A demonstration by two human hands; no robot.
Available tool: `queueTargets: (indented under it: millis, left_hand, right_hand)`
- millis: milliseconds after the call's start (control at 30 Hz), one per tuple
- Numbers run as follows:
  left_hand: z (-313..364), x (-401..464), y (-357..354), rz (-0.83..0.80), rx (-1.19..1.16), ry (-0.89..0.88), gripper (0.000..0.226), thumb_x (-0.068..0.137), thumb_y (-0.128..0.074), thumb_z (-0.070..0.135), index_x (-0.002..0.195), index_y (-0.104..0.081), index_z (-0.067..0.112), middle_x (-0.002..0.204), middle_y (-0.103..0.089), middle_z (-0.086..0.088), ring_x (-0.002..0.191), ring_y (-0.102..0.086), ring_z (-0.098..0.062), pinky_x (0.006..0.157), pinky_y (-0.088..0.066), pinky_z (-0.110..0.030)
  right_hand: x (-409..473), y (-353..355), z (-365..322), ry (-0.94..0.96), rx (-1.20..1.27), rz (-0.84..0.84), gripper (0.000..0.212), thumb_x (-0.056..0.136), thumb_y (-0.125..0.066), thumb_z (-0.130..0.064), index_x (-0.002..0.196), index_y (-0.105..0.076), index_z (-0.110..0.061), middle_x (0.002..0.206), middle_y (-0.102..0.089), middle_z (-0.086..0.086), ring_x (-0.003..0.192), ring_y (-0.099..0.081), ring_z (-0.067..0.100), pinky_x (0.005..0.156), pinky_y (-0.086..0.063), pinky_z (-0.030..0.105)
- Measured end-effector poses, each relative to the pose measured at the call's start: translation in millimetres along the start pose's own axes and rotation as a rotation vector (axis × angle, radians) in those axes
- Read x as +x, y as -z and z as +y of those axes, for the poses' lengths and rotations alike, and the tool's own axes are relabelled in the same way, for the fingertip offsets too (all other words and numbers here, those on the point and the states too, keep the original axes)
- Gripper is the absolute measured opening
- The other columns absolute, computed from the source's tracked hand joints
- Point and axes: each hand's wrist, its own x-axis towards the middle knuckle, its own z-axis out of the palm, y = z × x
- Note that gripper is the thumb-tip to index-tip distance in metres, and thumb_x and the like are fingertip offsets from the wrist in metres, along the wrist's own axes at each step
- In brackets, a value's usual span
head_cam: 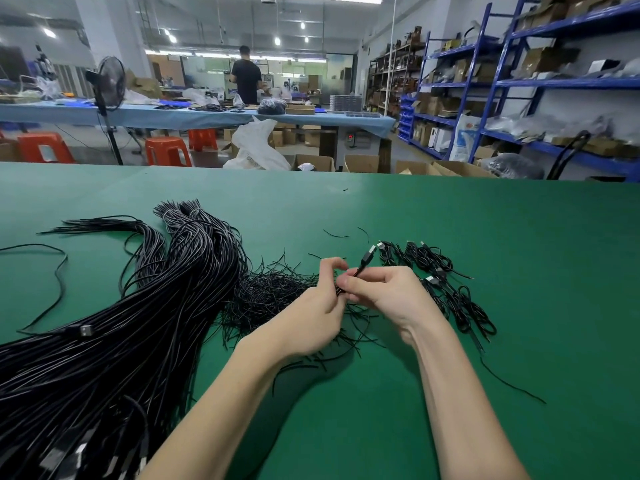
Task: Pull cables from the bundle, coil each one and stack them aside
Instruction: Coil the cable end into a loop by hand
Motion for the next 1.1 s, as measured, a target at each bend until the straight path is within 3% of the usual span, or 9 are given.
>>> queueTargets:
  millis: [100,200,267,467,667,800,900,967,1100]
  left_hand:
    - [1.4,0.2,4.4,-0.074,-0.171,0.107,0.025,0.105,-0.039,0.017,0.127,-0.027,0.02,0.07,-0.044,0.004,0.049,-0.035,-0.007,0.049,-0.03,-0.024]
    - [4.5,-1.8,8.1,-0.151,-0.456,0.248,0.021,0.105,-0.043,0.018,0.126,-0.039,0.015,0.077,-0.046,-0.001,0.055,-0.04,-0.01,0.052,-0.035,-0.024]
    - [5.2,-4.1,12.6,-0.236,-0.692,0.284,0.016,0.108,-0.041,0.021,0.114,-0.05,0.01,0.077,-0.05,0.0,0.06,-0.046,-0.012,0.057,-0.039,-0.025]
    - [-1.5,-3.8,19.5,-0.369,-0.806,0.377,0.035,0.109,-0.033,0.032,0.102,-0.059,0.009,0.072,-0.05,0.003,0.067,-0.051,-0.015,0.061,-0.038,-0.025]
    - [-5.9,-5.1,21.5,-0.468,-1.106,0.464,0.017,0.096,-0.048,0.029,0.095,-0.055,0.014,0.074,-0.045,0.005,0.071,-0.047,-0.012,0.068,-0.039,-0.023]
    - [-6.0,-2.5,11.1,-0.414,-1.192,0.477,0.015,0.098,-0.045,0.028,0.088,-0.051,0.018,0.07,-0.041,0.007,0.069,-0.048,-0.011,0.072,-0.04,-0.024]
    - [-5.9,-1.9,7.2,-0.306,-1.278,0.466,0.02,0.1,-0.042,0.026,0.085,-0.05,0.018,0.069,-0.039,0.006,0.068,-0.046,-0.012,0.073,-0.04,-0.026]
    - [-4.6,-0.2,6.0,-0.168,-1.391,0.456,0.025,0.103,-0.04,0.025,0.082,-0.052,0.018,0.07,-0.041,0.005,0.069,-0.048,-0.014,0.076,-0.041,-0.028]
    - [-3.0,7.0,3.5,0.157,-1.466,0.358,0.03,0.108,-0.03,0.026,0.084,-0.048,0.019,0.07,-0.041,0.005,0.069,-0.044,-0.015,0.065,-0.039,-0.03]
  right_hand:
    - [0.8,-0.6,1.6,-0.017,0.03,0.017,0.009,0.078,-0.084,-0.006,0.074,-0.08,-0.012,0.08,-0.077,0.009,0.063,-0.067,0.011,0.07,-0.058,0.016]
    - [2.2,3.0,1.3,-0.034,0.049,0.026,0.008,0.078,-0.084,-0.005,0.075,-0.079,-0.011,0.079,-0.078,0.009,0.061,-0.069,0.009,0.067,-0.058,0.015]
    - [1.8,7.3,0.9,-0.054,0.098,0.025,0.005,0.078,-0.083,-0.004,0.078,-0.079,-0.007,0.079,-0.078,0.009,0.063,-0.07,0.01,0.067,-0.06,0.016]
    - [0.7,12.7,0.1,-0.081,0.16,0.002,0.008,0.078,-0.082,-0.003,0.083,-0.077,-0.001,0.078,-0.077,0.006,0.063,-0.07,0.009,0.063,-0.058,0.014]
    - [2.8,7.5,4.8,-0.085,0.217,-0.014,0.007,0.079,-0.082,-0.006,0.084,-0.078,-0.004,0.074,-0.075,0.003,0.057,-0.066,0.005,0.058,-0.054,0.012]
    - [4.2,5.5,7.5,-0.038,0.142,0.03,0.01,0.079,-0.085,-0.015,0.083,-0.079,-0.009,0.066,-0.07,-0.002,0.055,-0.061,0.005,0.058,-0.052,0.013]
    - [5.0,2.1,5.4,-0.046,0.09,0.097,0.022,0.084,-0.082,-0.028,0.096,-0.076,-0.011,0.08,-0.075,0.002,0.062,-0.065,0.007,0.06,-0.053,0.016]
    - [2.3,2.6,1.6,-0.051,-0.067,0.142,0.03,0.086,-0.078,-0.038,0.098,-0.072,-0.012,0.082,-0.075,-0.001,0.057,-0.061,0.003,0.053,-0.05,0.016]
    - [-7.6,-3.6,-4.7,-0.05,-0.361,-0.096,0.037,0.081,-0.078,-0.047,0.083,-0.08,-0.01,0.072,-0.075,-0.002,0.05,-0.051,0.004,0.043,-0.036,0.014]
